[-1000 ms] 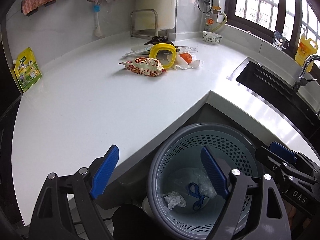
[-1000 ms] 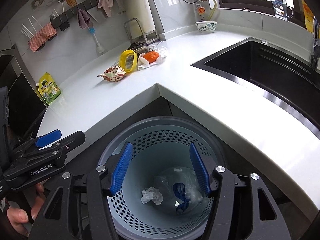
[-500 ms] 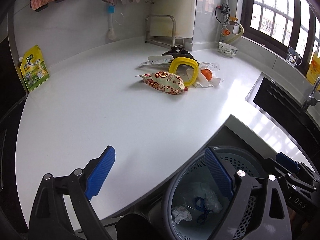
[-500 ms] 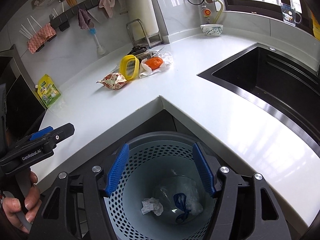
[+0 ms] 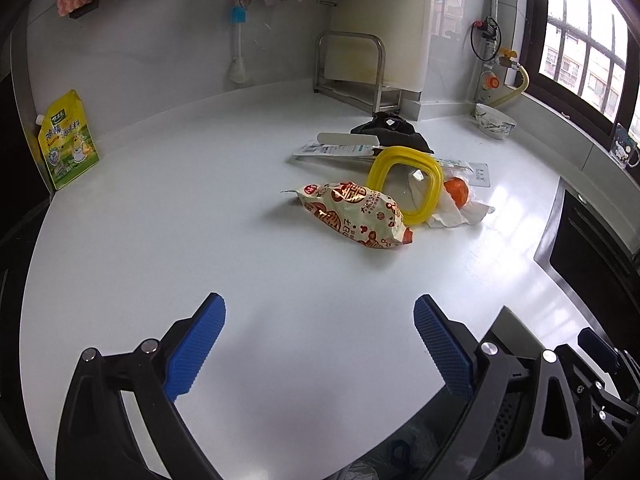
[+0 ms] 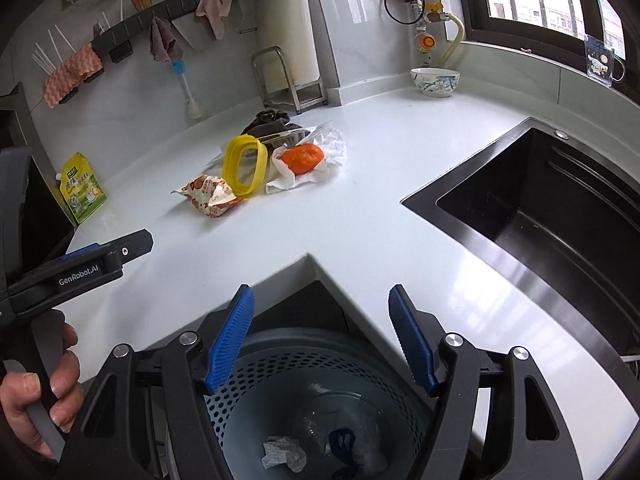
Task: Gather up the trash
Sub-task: 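Move both open tools back up toward the counter, then reach the open left tool toward the printed snack wrapper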
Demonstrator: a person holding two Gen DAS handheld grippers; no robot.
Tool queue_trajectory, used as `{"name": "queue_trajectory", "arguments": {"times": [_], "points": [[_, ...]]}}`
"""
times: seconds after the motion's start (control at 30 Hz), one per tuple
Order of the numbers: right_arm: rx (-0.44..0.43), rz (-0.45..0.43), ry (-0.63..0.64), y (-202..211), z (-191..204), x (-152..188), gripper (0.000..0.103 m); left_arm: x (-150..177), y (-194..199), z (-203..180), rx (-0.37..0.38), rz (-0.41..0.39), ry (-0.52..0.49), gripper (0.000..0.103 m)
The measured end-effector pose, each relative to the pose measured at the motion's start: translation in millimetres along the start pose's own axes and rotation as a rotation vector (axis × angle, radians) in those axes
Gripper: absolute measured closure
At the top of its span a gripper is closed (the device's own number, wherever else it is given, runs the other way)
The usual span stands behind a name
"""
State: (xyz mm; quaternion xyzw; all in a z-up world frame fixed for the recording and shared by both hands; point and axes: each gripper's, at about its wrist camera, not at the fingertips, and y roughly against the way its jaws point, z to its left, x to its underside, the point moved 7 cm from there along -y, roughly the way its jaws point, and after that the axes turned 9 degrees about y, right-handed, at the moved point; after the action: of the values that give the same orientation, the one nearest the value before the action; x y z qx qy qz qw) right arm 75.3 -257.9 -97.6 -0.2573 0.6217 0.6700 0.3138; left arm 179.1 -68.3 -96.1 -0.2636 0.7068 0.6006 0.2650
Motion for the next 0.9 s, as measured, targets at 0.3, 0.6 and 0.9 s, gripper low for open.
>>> {"name": "queue_trajectory", "arguments": {"times": [0.3, 0.6, 0.9], "points": [[-0.004, 0.003, -0.029, -15, -13, -12, 0.036, -25, -44, -34, 0.022, 0.040, 0.022, 0.009], [-0.018, 0.019, -0.051, -27, -17, -13, 0.036, -37, -77, -32, -0.067, 0.059, 0.021, 0.009], [-0.049, 0.023, -0.046, -33, -5, -15, 0.036, -40, -71, 20, -0.143, 0.062, 0.066, 0.009]]}}
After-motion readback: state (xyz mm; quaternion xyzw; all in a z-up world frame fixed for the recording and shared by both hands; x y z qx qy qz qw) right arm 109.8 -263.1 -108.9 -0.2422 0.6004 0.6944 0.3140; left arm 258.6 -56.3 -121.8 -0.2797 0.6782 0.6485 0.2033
